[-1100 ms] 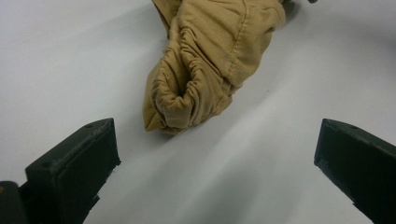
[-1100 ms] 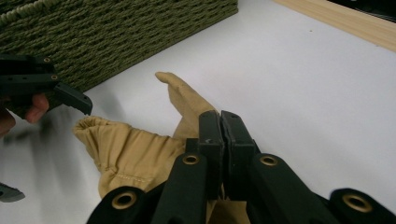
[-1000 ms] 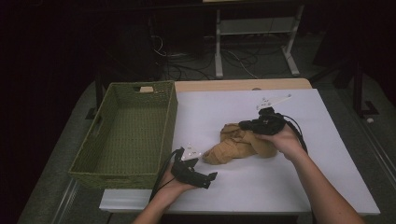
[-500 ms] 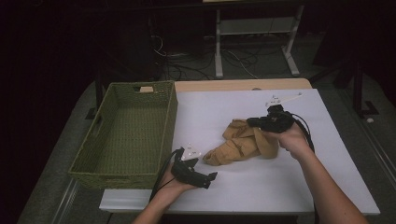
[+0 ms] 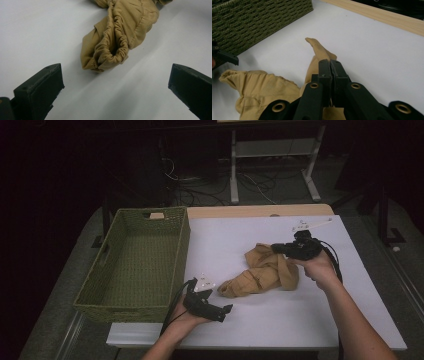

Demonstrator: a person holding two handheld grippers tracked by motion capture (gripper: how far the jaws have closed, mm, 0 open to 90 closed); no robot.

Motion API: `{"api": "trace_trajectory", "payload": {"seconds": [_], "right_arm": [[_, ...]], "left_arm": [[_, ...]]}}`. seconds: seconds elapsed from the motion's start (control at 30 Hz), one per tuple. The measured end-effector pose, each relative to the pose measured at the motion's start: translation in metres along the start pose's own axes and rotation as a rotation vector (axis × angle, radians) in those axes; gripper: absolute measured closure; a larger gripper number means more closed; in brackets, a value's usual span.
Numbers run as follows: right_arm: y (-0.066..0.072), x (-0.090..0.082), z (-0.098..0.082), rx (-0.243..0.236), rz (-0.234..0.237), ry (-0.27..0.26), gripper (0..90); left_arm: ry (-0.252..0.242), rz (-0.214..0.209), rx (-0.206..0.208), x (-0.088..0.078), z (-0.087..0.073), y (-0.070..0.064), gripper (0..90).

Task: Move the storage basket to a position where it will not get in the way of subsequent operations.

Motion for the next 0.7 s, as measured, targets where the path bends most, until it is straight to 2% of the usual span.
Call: {"api": "trace_trajectory", "payload": {"seconds": [0.7], "right_arm": [[-0.026,-0.020,0.002,0.064,-0.041,-0.057,87.0]], "left_arm": [[-0.004,0.000,-0.007,0.000,0.000,0.000,0.0]]}}
Point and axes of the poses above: each handheld gripper's, and its own axes: x roughly forward along the jaws, z roughly out of its top, y roughly to its left, the point moved 3 cm from there along x, roughly forward along the jaws, and after that the axes turned 15 degrees about x, right-handed, at the moved point
